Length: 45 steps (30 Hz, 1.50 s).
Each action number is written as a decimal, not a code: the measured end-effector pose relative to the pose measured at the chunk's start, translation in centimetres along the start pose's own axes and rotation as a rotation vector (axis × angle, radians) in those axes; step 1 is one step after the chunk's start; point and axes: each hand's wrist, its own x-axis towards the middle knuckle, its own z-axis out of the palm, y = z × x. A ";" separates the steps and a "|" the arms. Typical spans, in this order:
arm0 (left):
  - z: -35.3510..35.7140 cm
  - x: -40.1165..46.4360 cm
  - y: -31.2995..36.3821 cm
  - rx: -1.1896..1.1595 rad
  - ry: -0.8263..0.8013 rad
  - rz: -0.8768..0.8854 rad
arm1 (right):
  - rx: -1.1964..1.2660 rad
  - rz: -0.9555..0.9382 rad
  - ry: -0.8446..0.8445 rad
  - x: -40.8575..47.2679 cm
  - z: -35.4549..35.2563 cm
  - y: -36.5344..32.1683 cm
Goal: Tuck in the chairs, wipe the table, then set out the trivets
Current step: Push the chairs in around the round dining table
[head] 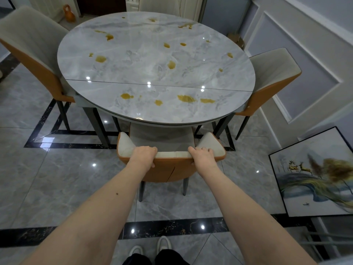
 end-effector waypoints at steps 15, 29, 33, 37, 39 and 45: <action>-3.5 0.2 4.2 -0.188 -0.139 -0.007 | 0.049 -0.035 0.068 -2.0 -1.3 1.8; -10.4 7.0 21.9 -0.267 0.039 0.231 | 0.132 0.160 0.141 -3.5 -2.4 21.2; -12.6 10.1 29.1 -0.276 0.044 0.271 | 0.111 0.189 0.122 -3.7 -3.4 29.1; -14.7 13.1 35.2 -0.256 0.032 0.309 | 0.117 0.236 0.118 -3.6 -4.5 36.1; -15.9 15.2 37.8 -0.260 0.026 0.319 | 0.131 0.264 0.109 -3.0 -4.9 39.5; -19.5 23.5 44.8 -0.269 -0.002 0.361 | 0.138 0.321 0.100 1.2 -5.5 48.9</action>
